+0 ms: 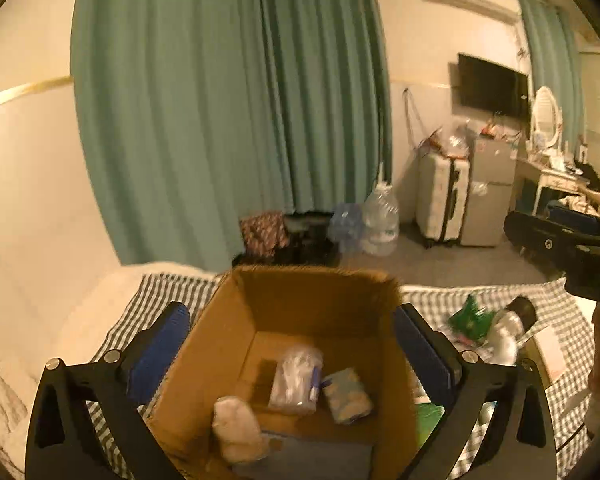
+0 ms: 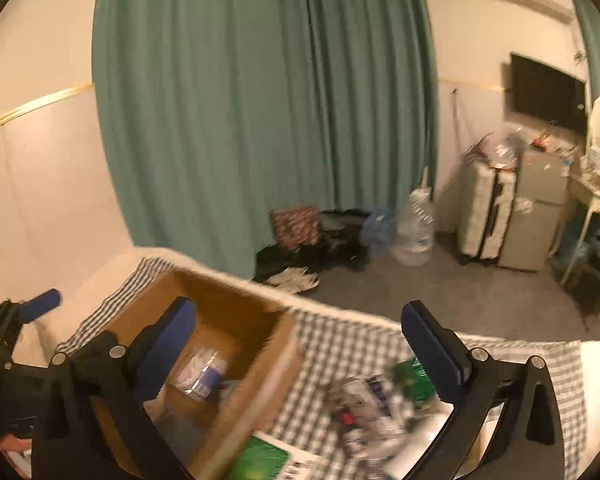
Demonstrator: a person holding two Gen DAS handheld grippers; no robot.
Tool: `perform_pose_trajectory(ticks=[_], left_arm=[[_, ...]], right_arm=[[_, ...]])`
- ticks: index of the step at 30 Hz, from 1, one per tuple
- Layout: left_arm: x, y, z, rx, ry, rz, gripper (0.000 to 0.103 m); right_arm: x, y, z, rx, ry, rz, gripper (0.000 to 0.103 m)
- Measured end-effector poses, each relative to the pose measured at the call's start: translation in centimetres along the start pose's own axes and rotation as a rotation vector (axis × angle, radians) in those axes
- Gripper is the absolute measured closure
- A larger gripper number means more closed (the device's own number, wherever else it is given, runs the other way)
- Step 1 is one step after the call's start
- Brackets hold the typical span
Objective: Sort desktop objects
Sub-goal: 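Move both grippers back over the remaining items on the bedspread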
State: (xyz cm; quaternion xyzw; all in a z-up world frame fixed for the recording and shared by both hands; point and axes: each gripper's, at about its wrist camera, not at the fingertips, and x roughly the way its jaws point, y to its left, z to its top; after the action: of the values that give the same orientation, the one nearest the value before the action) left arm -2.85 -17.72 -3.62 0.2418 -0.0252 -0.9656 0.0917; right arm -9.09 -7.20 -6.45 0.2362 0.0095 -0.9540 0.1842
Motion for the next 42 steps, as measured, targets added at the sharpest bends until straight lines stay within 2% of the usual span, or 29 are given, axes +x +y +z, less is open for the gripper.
perform_pose_trajectory(ticks=[6,12,17,21,27,31,36,42], left_arm=[[-1.5,-3.3,1.1,0.011,-0.037,-0.097,0.000],[-1.0,-5.7,1.4,-0.082,-0.001,-0.206,0.000],[0.1,-9.6,1.1,-0.053,0.007,-0.231,0.000],[0.9,-13.2,0.0,0.007,0.012,-0.257,0.000],[2.2,-17.9,-1.6,0.120,0.023,-0.291,0.000],[3.5,-21.2,-3.0,0.214,0.012,-0.261,0.000],[5.4,-23.9,-4.6,0.254,0.037,-0.359,0.000],[8.2,-25.9,-6.2,0.266,0.091,-0.381,0.000]], right_arm=[[-4.3,-2.6,0.6,-0.063,-0.075,-0.140,0.000],[-7.3,-6.6,-0.6,-0.044,-0.054,-0.232,0.000],[-8.0,-10.0,-2.0,-0.021,-0.017,-0.289,0.000],[-8.8,-12.9,-3.8,0.025,-0.005,-0.281,0.000],[-8.4,-17.1,-6.8,0.079,0.058,-0.271,0.000],[-6.9,-18.7,-9.3,0.068,0.121,-0.289,0.000],[-4.4,-20.0,-12.9,0.079,0.223,-0.273,0.000],[-3.2,-21.8,-16.1,0.095,0.251,-0.240,0.000]])
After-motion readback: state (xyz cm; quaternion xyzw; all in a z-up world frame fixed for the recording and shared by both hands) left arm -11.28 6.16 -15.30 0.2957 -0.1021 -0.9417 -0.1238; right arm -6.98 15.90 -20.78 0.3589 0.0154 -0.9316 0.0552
